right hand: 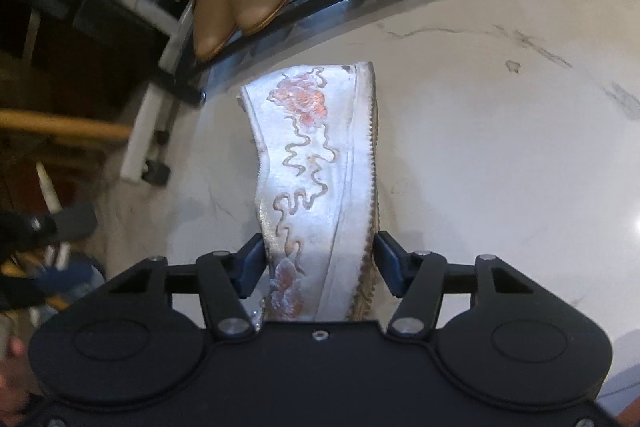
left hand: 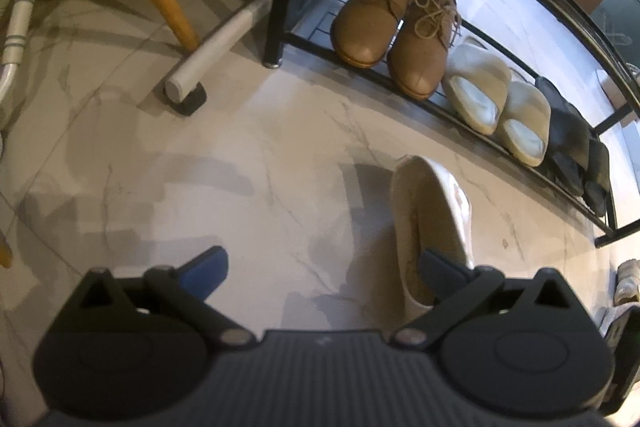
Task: Organize scattered shoes
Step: 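Grasp the other white embroidered shoe with the right gripper and carry it to the rack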
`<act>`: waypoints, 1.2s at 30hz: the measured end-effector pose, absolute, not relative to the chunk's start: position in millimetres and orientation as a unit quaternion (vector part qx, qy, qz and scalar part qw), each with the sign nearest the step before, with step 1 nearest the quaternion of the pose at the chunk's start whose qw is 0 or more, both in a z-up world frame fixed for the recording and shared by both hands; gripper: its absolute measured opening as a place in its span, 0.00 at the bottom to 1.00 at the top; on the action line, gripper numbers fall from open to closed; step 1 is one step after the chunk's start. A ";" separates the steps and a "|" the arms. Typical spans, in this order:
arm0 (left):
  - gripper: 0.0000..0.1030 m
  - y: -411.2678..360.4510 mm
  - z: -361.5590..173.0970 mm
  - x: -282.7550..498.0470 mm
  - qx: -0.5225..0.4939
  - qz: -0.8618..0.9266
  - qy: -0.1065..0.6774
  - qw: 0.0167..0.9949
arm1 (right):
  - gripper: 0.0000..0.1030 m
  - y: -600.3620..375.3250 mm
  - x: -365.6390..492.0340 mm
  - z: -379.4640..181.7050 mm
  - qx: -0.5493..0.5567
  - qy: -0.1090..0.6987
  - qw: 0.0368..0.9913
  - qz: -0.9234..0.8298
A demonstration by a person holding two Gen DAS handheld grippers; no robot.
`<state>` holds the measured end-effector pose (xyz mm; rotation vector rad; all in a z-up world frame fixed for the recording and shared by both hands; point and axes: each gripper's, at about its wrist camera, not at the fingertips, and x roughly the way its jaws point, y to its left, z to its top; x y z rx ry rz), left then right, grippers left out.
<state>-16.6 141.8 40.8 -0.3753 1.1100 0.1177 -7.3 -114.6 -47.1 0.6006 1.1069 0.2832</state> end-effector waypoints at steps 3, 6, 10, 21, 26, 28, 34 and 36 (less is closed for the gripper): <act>0.99 142.1 39.5 -15.4 -0.176 0.058 0.526 0.830 | 0.57 -125.8 -9.1 -49.0 0.316 0.518 0.786 0.119; 0.99 142.0 39.9 -15.1 -0.175 0.058 0.525 0.831 | 0.57 -139.8 -11.7 -55.6 0.353 0.526 0.768 0.095; 0.99 141.3 39.8 -15.5 -0.174 0.058 0.525 0.831 | 0.57 -153.0 -14.4 -62.0 0.385 0.525 0.756 0.070; 0.99 149.4 38.8 -15.9 -0.192 0.081 0.521 0.828 | 0.62 -171.5 -19.0 -64.1 0.370 0.530 0.763 -0.002; 0.99 147.1 37.2 -15.3 -0.189 0.076 0.528 0.824 | 0.61 -177.2 -18.6 -60.5 0.361 0.523 0.772 -0.021; 0.99 146.9 37.6 -16.0 -0.189 0.075 0.528 0.825 | 0.63 -176.8 -18.4 -52.8 0.343 0.512 0.787 -0.032; 0.99 150.4 35.6 -16.2 -0.201 0.074 0.532 0.819 | 0.90 -162.0 -10.8 -24.8 0.227 0.465 0.855 -0.024; 0.99 151.1 34.6 -15.6 -0.204 0.075 0.534 0.817 | 0.92 -154.0 -8.9 -21.5 0.193 0.459 0.867 -0.011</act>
